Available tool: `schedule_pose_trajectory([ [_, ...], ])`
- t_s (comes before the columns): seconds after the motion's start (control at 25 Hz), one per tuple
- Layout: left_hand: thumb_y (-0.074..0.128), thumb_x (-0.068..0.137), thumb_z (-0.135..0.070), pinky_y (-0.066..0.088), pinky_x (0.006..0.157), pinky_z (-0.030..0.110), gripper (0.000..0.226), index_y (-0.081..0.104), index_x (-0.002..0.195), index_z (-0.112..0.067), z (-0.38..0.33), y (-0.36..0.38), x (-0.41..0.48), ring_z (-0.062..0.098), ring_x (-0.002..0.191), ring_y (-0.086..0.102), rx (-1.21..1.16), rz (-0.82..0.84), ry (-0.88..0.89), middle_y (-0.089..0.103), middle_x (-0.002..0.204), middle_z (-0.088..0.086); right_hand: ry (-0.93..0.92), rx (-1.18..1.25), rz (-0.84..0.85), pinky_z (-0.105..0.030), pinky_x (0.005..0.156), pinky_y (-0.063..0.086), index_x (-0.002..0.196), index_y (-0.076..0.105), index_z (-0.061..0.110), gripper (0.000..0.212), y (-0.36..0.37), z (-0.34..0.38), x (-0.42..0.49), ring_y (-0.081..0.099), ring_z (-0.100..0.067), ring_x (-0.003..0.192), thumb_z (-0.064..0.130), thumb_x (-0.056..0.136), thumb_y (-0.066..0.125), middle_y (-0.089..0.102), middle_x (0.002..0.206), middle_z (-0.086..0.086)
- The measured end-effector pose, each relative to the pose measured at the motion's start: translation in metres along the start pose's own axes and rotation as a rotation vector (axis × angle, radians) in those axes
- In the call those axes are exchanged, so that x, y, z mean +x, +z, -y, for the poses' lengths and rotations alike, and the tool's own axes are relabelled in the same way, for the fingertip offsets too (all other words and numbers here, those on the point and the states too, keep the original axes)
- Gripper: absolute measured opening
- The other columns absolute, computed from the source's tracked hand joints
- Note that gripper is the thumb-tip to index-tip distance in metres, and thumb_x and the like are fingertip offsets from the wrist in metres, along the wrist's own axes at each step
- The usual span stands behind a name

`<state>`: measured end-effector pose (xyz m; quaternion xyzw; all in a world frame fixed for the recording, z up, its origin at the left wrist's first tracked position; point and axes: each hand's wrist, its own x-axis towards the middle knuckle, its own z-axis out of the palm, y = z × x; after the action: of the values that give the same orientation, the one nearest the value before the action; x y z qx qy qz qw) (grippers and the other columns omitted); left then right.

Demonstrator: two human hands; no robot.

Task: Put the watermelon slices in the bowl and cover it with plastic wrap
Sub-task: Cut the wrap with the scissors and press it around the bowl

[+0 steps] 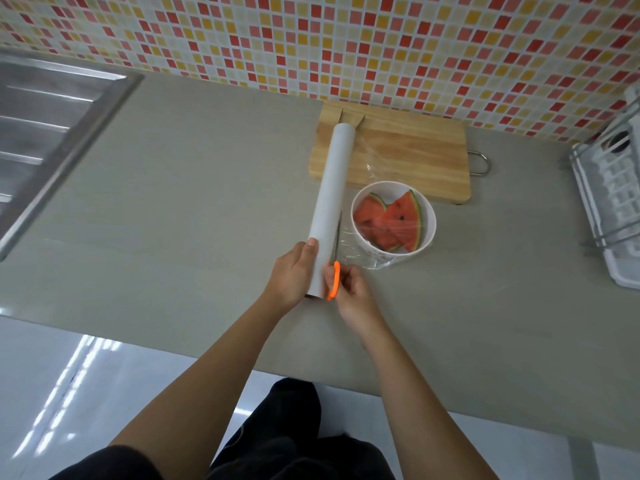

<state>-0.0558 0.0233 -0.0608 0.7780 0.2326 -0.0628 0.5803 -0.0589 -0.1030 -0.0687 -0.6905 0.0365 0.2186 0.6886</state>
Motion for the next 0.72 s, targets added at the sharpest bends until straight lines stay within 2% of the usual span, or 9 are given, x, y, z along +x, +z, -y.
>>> schedule_pose_trajectory([
  [0.16,0.036,0.098,-0.045,0.040,0.052,0.006,0.045,0.060,0.091,-0.007,0.006,-0.002,0.003,0.005,0.070,0.056,-0.013,0.007,0.029,0.060,0.081,-0.005,-0.007,-0.029,-0.035,-0.005,0.060,0.042,0.095,0.053,0.011,0.015,0.004,0.008,0.017,0.054,0.015,0.062,0.025,0.091,0.057,0.058,0.078,0.010],
  [0.28,0.034,0.099,-0.044,0.046,0.064,0.015,0.043,0.061,0.095,-0.011,0.009,-0.004,0.004,0.010,0.079,0.060,-0.013,0.039,0.050,0.064,0.088,-0.003,-0.048,-0.045,-0.043,-0.009,0.060,0.041,0.078,0.051,0.017,0.016,0.005,0.015,0.025,0.052,0.011,0.058,0.023,0.092,0.056,0.055,0.066,0.014],
  [0.4,0.032,0.100,-0.042,0.045,0.070,0.021,0.034,0.060,0.103,-0.022,0.012,-0.010,0.004,0.011,0.088,0.061,-0.017,0.074,0.098,0.065,0.096,-0.005,-0.059,-0.047,-0.073,-0.010,0.064,0.044,0.073,0.053,0.023,0.020,0.008,0.019,0.033,0.053,0.007,0.063,0.023,0.092,0.056,0.058,0.063,0.015],
  [0.52,0.030,0.099,-0.045,0.041,0.077,0.014,0.036,0.047,0.129,-0.037,0.011,-0.016,0.006,0.005,0.101,0.058,0.005,0.126,0.152,0.061,0.112,-0.015,-0.023,-0.049,-0.084,-0.018,0.077,0.047,0.084,0.055,0.021,0.011,0.011,0.018,0.040,0.057,-0.002,0.079,0.029,0.092,0.055,0.061,0.084,0.005],
  [0.56,0.030,0.097,-0.048,0.039,0.080,0.012,0.041,0.039,0.136,-0.043,0.011,-0.017,0.008,0.001,0.105,0.055,0.002,0.155,0.157,0.057,0.119,-0.019,-0.016,-0.054,-0.090,-0.016,0.078,0.047,0.089,0.054,0.019,0.011,0.011,0.017,0.041,0.058,0.000,0.081,0.029,0.092,0.055,0.060,0.088,0.004],
  [0.64,0.031,0.095,-0.050,0.035,0.090,0.015,0.050,0.020,0.143,-0.050,0.010,-0.020,0.012,0.000,0.116,0.048,-0.032,0.230,0.134,0.044,0.136,-0.023,-0.016,-0.047,-0.102,-0.006,0.068,0.044,0.094,0.053,0.013,0.014,0.011,0.016,0.043,0.056,0.010,0.072,0.027,0.092,0.056,0.059,0.084,0.006],
  [0.68,0.032,0.093,-0.050,0.034,0.094,0.019,0.052,0.017,0.143,-0.053,0.009,-0.021,0.014,0.002,0.120,0.046,-0.060,0.261,0.122,0.040,0.140,-0.022,-0.018,-0.045,-0.106,-0.004,0.065,0.042,0.094,0.053,0.012,0.014,0.011,0.015,0.044,0.055,0.014,0.067,0.026,0.092,0.056,0.059,0.081,0.007],
  [0.72,0.033,0.091,-0.049,0.036,0.096,0.024,0.051,0.022,0.141,-0.052,0.007,-0.023,0.017,0.003,0.120,0.048,-0.103,0.275,0.115,0.043,0.141,-0.020,-0.018,-0.047,-0.110,-0.003,0.063,0.042,0.094,0.053,0.012,0.013,0.010,0.014,0.045,0.054,0.016,0.065,0.025,0.092,0.056,0.058,0.081,0.008],
])
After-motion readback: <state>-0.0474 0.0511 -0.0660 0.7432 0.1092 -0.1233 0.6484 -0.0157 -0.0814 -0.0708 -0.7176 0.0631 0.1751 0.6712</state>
